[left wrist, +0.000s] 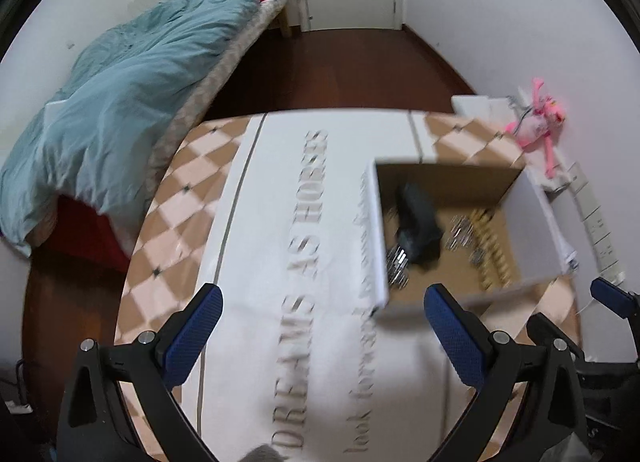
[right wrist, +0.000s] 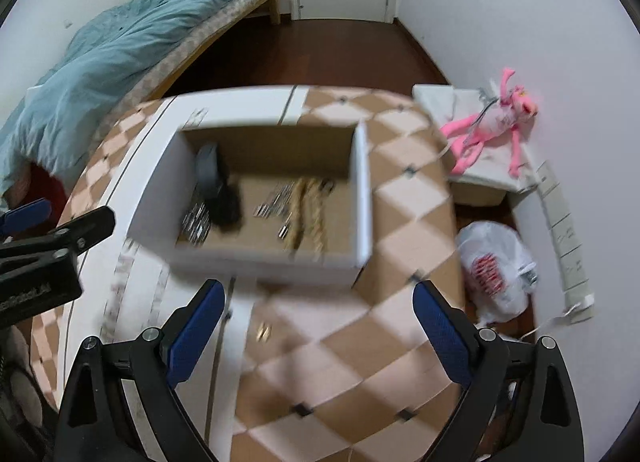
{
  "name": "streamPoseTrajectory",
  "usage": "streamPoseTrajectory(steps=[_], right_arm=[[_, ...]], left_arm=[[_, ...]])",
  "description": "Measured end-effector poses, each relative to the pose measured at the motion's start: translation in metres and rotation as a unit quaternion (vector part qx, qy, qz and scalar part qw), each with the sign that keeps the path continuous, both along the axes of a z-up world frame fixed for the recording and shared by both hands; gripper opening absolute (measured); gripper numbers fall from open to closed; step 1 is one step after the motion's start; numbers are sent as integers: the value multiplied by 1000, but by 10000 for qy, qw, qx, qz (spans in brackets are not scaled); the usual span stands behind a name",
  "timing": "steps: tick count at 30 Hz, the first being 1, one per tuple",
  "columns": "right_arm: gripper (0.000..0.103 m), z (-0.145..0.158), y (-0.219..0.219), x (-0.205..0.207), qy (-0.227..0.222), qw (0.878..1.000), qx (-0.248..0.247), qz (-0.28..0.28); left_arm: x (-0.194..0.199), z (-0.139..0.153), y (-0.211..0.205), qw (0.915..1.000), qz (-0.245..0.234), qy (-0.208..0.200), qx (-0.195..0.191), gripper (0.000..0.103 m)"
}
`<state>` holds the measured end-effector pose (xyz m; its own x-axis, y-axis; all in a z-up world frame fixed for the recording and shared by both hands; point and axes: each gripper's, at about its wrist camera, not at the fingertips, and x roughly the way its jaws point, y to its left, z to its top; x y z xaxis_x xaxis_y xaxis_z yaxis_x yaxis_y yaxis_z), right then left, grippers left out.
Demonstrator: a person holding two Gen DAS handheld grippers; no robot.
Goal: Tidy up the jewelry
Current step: 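Grasp the black ring with the left tool while the right tool grasps the gold earring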
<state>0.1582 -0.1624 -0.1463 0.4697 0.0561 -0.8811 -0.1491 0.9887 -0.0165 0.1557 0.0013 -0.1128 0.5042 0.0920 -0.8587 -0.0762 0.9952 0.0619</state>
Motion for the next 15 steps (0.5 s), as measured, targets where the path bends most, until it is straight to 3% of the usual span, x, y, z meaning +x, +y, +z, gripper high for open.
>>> streamPoseTrajectory(steps=[1,3,6,10,14,15], right_arm=[[95,-8,1,-4,52,10000,42,22],[76,-22,3,-9,144,9998,155,47],[69,-43,10,-11,211,9994,253,58],[51,-61,20,-16,263,9992,273,133],[28,-68,30,-19,58,9997,-36,245],[11,-69,32,-20,-30,9995,-155,264]], left_arm=[[-6,-10,0,10000,29,58,65,103],[-11,-21,1,9998,49,164,101,103],[-15,-41,6,9992,138,350,100,103],[-21,-54,12,9986,239,456,155,103],[-23,-60,15,9983,252,495,174,103],[-23,-60,13,9983,228,495,199,103]])
